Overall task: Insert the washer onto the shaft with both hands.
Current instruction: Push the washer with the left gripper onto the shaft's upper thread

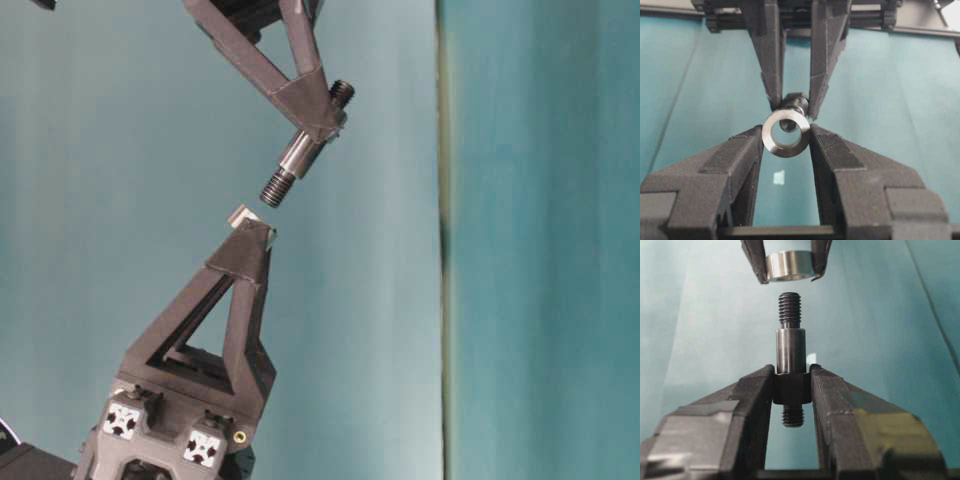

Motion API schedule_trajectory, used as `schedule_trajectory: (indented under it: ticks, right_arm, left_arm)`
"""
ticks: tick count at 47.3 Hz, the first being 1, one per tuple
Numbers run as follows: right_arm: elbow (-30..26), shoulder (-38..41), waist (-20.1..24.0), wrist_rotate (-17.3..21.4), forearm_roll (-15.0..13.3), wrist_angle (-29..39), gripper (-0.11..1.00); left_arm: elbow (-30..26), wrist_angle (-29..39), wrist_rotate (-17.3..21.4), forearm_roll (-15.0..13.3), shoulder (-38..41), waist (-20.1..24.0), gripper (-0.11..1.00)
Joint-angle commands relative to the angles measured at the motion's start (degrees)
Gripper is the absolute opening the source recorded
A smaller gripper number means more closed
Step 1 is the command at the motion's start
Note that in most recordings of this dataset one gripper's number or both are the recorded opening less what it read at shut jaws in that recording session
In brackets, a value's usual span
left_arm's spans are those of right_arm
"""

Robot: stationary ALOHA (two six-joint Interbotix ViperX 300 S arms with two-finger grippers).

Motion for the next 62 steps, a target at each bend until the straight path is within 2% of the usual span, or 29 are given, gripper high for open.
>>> schedule_trajectory:
  ticks: [1, 33, 49, 62]
  right_arm:
    - [-0.53, -0.88, -0.18, 0.62, 0.09, -0.7, 0.0]
    - [-0.88, -0.88, -0.62, 0.62, 0.09, -0.7, 0.0]
    - [-0.97, -0.88, -0.7, 0.62, 0.18, -0.7, 0.0]
    - [-0.97, -0.79, -0.7, 0.62, 0.18, -0.35, 0.0]
  left_arm:
    - [-1.32, -0.35, 0.26, 0.09, -0.26, -0.18, 0.35]
    - [-3.69, -0.26, 0.79, 0.18, 2.99, 0.0, 0.35]
    - [-6.42, 2.99, 0.88, 0.18, 5.45, -0.18, 0.35]
    - [-7.38, 3.08, 0.88, 0.18, 7.29, -0.53, 0.35]
